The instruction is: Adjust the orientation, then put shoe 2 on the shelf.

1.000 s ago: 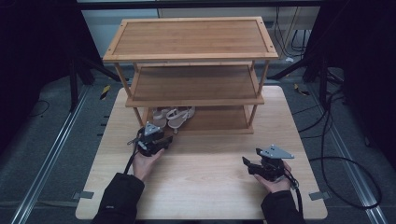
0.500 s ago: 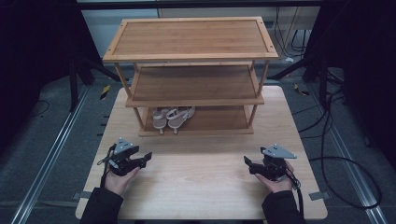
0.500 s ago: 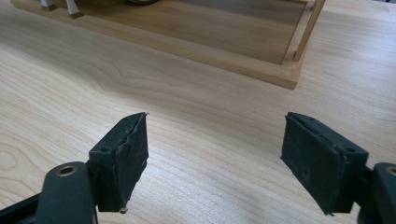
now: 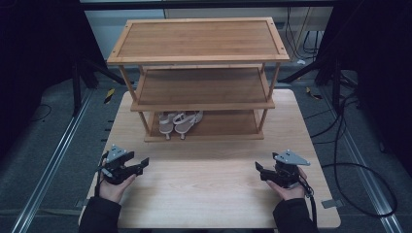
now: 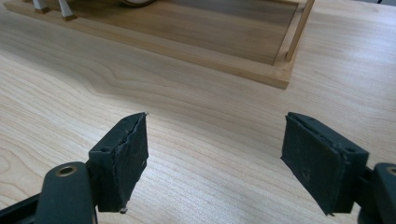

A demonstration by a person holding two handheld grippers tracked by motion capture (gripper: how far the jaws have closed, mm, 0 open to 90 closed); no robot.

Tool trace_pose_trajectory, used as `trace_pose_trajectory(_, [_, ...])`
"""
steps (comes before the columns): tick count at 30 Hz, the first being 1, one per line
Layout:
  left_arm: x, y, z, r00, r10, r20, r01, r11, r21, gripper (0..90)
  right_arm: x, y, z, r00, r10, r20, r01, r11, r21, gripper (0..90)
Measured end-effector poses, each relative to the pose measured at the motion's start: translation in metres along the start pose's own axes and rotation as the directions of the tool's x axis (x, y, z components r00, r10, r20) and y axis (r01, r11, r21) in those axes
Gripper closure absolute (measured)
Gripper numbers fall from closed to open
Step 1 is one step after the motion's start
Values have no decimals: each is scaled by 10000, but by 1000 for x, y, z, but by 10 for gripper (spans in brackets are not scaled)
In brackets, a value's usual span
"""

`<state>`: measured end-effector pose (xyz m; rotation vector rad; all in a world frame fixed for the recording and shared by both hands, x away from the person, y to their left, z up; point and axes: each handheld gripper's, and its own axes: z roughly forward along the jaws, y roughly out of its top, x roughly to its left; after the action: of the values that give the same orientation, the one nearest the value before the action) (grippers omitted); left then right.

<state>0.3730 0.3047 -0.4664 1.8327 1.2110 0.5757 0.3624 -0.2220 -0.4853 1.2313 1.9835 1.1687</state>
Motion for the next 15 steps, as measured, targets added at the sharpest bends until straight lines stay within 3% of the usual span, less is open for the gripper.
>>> trace_pose_trajectory(9, [22,-10,-3,9989,48,-459,-33,9994,337,184,-5,0,-6,9997,221,143,-218,9996,-189,229])
trace_pose_trajectory(12, [38,-17,-4,9980,-213,-594,242,9986,480,156,-7,0,-8,9994,249,238,-244,9995,-194,231])
trace_pose_trajectory(15, [45,-21,-6,9964,-181,-822,230,9980,594,144,-11,0,-9,9990,316,323,-310,9993,-187,231])
